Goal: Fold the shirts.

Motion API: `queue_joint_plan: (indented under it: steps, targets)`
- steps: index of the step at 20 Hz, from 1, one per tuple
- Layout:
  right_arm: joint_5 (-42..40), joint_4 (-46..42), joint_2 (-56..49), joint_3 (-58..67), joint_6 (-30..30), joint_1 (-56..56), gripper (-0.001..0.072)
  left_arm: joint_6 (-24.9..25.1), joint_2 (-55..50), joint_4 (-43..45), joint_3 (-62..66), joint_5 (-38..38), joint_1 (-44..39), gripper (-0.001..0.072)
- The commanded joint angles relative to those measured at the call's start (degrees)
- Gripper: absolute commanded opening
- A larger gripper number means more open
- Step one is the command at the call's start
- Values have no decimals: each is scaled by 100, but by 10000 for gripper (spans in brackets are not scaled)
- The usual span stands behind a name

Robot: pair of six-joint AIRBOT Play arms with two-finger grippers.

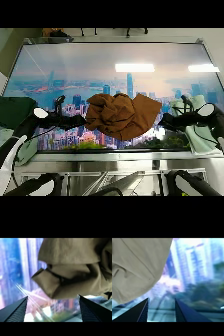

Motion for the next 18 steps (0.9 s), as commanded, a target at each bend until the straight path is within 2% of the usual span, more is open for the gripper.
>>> queue_joint_plan:
  steps: [1, 6, 7, 9, 10, 11, 13, 15, 18]
  targets:
    - [-682, 1078, -485, -520, -577, 83, 367, 201, -658, -170, 321, 57, -234, 687]
    - [-1386, 1971, -1394, -520, -1163, 710, 366, 201, -1139, -162, 638, -83, -485, 685]
    - [-1423, 2214, -1545, -516, -1392, 763, 366, 201, -1163, -149, 636, -76, -494, 583]
    - [-1464, 2835, -1714, -509, -1965, 748, 353, 201, -1167, -164, 636, -74, -494, 302]
    - [-1521, 3088, -1716, -509, -2221, 750, 166, 201, -1158, -184, 636, -74, -494, 118]
    - [-1523, 3320, -1703, -483, -2496, 750, 28, 219, -1137, -179, 643, -79, -492, 11]
    - [-1338, 3698, -1589, -297, -2850, 748, 25, 282, -916, -181, 654, -96, -492, 14]
    - [-977, 3943, -1255, 221, -2907, 748, 25, 278, -404, -181, 938, -431, -426, 12]
    - [-595, 4474, -560, 1987, -2907, 586, 24, 221, 719, -671, 2127, -1165, -31, 11]
